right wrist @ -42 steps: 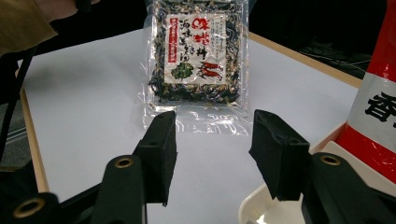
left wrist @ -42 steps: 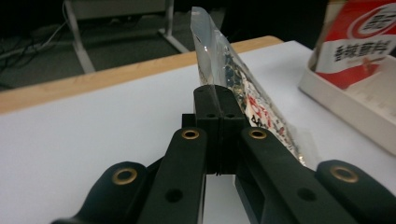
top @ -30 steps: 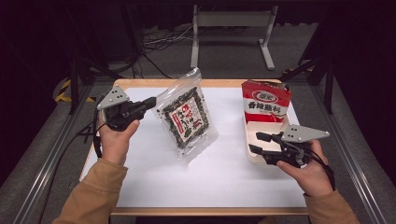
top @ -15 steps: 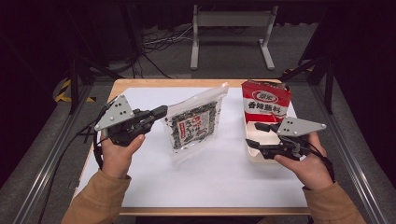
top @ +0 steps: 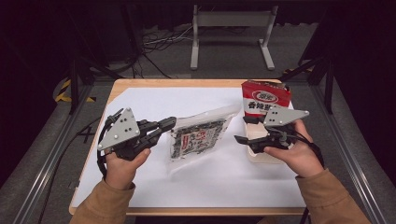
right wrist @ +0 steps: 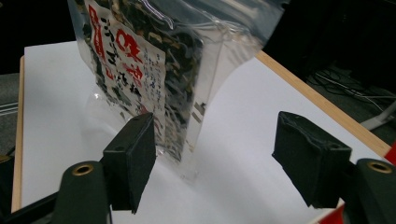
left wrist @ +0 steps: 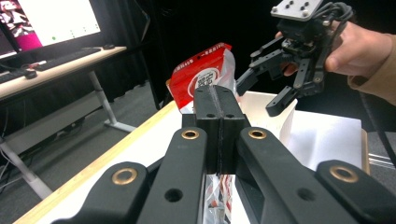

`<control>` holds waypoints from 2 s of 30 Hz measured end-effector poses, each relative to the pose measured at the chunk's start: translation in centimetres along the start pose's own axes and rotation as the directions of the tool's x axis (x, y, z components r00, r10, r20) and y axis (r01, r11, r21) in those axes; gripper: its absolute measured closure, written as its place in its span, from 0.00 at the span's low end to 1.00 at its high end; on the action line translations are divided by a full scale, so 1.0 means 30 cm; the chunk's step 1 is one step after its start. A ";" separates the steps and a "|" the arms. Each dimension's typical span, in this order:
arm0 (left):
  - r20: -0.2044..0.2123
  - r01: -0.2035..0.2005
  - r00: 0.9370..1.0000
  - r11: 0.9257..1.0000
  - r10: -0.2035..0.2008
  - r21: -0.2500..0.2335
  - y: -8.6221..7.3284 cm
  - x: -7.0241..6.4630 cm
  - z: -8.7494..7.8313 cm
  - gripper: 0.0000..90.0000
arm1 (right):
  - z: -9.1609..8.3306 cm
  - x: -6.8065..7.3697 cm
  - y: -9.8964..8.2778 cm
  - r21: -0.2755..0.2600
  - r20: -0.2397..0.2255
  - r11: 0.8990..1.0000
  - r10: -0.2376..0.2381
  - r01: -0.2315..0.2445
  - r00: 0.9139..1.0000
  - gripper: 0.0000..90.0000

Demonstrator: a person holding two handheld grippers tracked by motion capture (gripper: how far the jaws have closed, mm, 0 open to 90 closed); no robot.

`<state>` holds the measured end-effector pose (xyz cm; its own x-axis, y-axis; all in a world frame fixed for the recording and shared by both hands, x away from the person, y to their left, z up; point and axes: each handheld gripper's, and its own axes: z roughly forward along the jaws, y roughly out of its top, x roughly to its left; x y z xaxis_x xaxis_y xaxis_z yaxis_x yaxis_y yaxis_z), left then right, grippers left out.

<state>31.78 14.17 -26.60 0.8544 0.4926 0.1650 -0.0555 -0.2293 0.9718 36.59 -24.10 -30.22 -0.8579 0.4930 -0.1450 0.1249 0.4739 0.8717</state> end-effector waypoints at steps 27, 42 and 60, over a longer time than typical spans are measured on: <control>0.017 0.048 0.999 0.999 -0.047 -0.013 -0.025 0.021 -0.008 1.00 | 0.199 -0.026 0.072 -0.069 -0.237 0.998 -0.013 -0.003 0.971 0.52; -0.006 0.102 0.995 0.995 -0.102 -0.012 -0.038 0.066 -0.023 0.92 | 0.106 0.048 0.151 0.031 -0.354 0.997 -0.050 0.065 0.934 0.85; -0.103 0.156 0.985 0.976 -0.141 0.151 -0.133 0.140 0.005 0.68 | -0.089 -0.009 0.188 0.032 -0.219 0.995 0.100 -0.095 0.971 0.85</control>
<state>35.67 17.03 -29.80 0.7959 0.6039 0.0426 0.1569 -0.2736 0.9489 36.18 -23.51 -24.03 -0.9292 0.3662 0.0489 0.2222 0.4481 0.8659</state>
